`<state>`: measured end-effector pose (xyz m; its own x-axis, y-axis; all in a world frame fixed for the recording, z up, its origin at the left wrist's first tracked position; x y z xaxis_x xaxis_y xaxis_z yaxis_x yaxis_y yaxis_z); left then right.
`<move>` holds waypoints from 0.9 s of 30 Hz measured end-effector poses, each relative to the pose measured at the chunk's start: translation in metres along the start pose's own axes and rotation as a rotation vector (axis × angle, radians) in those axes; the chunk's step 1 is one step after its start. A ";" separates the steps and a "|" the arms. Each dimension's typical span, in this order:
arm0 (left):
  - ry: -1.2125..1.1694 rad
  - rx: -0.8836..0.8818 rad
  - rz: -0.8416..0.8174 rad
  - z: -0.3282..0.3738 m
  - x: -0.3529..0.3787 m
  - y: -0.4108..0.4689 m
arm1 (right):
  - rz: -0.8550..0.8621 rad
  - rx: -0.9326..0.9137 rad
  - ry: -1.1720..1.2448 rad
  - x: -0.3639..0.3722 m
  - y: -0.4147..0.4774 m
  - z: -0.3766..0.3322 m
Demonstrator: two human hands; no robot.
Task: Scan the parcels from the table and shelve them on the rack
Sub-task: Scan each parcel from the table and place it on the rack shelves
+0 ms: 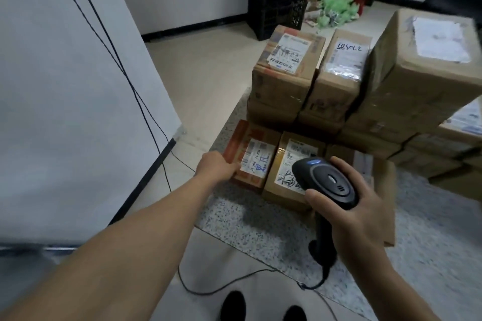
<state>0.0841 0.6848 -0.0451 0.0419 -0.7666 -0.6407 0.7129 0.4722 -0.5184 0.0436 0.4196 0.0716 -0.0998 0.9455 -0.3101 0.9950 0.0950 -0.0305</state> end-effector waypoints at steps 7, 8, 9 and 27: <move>-0.253 -0.120 -0.007 -0.006 0.009 0.017 | 0.022 0.062 0.000 0.014 -0.008 0.015; -0.290 -0.129 -0.014 -0.005 0.008 0.017 | 0.025 0.064 -0.001 0.016 -0.009 0.015; -0.321 -0.139 -0.018 -0.004 0.007 0.018 | 0.030 0.066 -0.005 0.017 -0.010 0.015; -0.584 -0.194 -0.175 0.014 0.019 0.007 | 0.076 0.089 0.005 0.014 -0.023 0.016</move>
<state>0.0993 0.6669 -0.0531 0.3497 -0.9244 -0.1519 0.6060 0.3469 -0.7158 0.0191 0.4259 0.0523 -0.0242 0.9505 -0.3099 0.9958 -0.0046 -0.0917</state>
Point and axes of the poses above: each hand's wrist, its own y-axis towards the middle knuckle, its own x-axis out of the palm, z = x × y, the point moved 1 cm from there along y, towards the middle knuckle, and after that the axes turned 7 degrees about -y, right-handed, at the moved point
